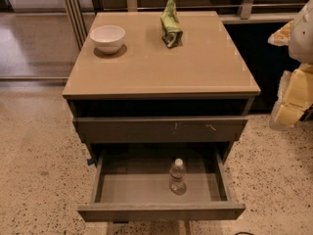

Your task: Pick water bottle from middle drawer and place on counter

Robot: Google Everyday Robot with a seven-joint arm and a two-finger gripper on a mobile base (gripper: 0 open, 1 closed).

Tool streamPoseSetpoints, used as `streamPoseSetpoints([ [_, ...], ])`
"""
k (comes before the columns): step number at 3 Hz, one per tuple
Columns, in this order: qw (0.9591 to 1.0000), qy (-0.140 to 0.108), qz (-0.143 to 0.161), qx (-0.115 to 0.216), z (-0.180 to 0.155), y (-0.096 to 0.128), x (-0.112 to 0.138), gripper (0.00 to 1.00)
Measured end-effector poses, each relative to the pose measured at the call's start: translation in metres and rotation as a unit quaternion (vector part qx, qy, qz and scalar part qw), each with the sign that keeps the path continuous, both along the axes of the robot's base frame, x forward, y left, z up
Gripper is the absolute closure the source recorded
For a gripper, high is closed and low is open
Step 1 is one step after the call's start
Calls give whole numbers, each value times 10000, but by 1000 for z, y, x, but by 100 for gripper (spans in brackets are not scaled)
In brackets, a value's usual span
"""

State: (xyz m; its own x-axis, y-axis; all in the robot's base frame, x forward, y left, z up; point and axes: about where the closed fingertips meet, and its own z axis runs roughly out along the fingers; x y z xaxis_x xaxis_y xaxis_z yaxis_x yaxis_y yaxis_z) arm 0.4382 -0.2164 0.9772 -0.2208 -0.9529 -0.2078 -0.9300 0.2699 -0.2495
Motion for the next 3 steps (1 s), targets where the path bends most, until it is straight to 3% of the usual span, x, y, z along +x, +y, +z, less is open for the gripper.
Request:
streamPoseSetpoints([
  [1, 10000, 0, 0, 0, 0, 0, 0, 0],
  [2, 10000, -33, 11, 21, 0, 1, 0, 11],
  [3, 9994, -64, 88, 323, -30, 10, -7, 34],
])
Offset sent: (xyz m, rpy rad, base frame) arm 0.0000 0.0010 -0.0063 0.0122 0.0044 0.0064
